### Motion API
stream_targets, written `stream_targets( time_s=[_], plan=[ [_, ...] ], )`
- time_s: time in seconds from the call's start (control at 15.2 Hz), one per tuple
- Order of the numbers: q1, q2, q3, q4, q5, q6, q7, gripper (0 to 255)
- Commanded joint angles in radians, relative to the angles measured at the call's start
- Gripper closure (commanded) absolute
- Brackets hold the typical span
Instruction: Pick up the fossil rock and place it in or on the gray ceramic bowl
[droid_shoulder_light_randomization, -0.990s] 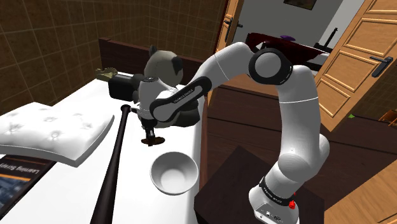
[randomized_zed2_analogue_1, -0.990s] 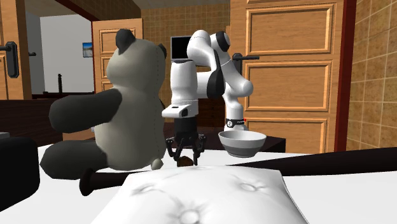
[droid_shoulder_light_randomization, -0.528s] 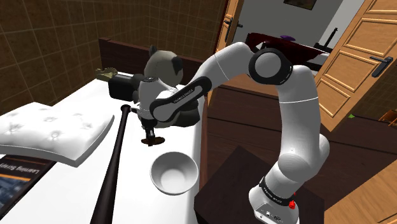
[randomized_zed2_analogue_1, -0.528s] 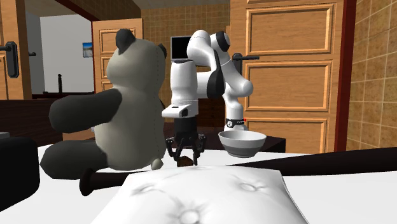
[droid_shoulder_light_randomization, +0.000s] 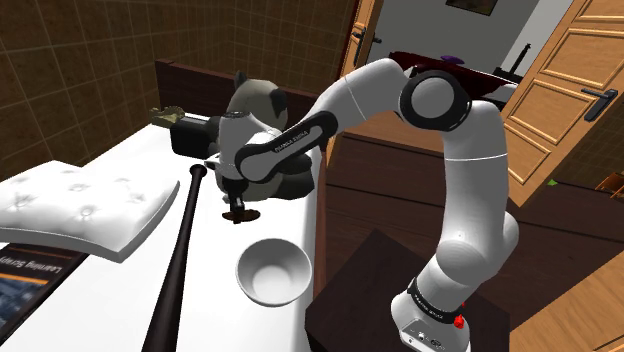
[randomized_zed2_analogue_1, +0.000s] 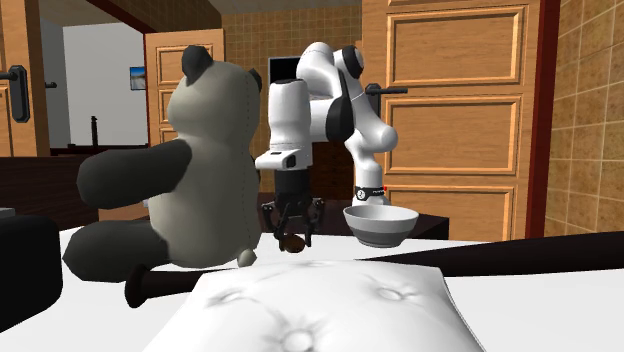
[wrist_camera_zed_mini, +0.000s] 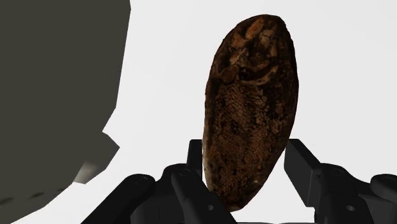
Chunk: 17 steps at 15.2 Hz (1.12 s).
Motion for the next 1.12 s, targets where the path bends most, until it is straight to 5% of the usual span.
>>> stream_targets(
  time_s=[0.0, 1.06],
  plan=[
    [-0.006, -0.018, 0.010, 0.002, 0.012, -0.019, -0.006, 255],
    [-0.051, -0.148, 0.072, 0.045, 0.107, -0.174, -0.062, 255]
  ],
)
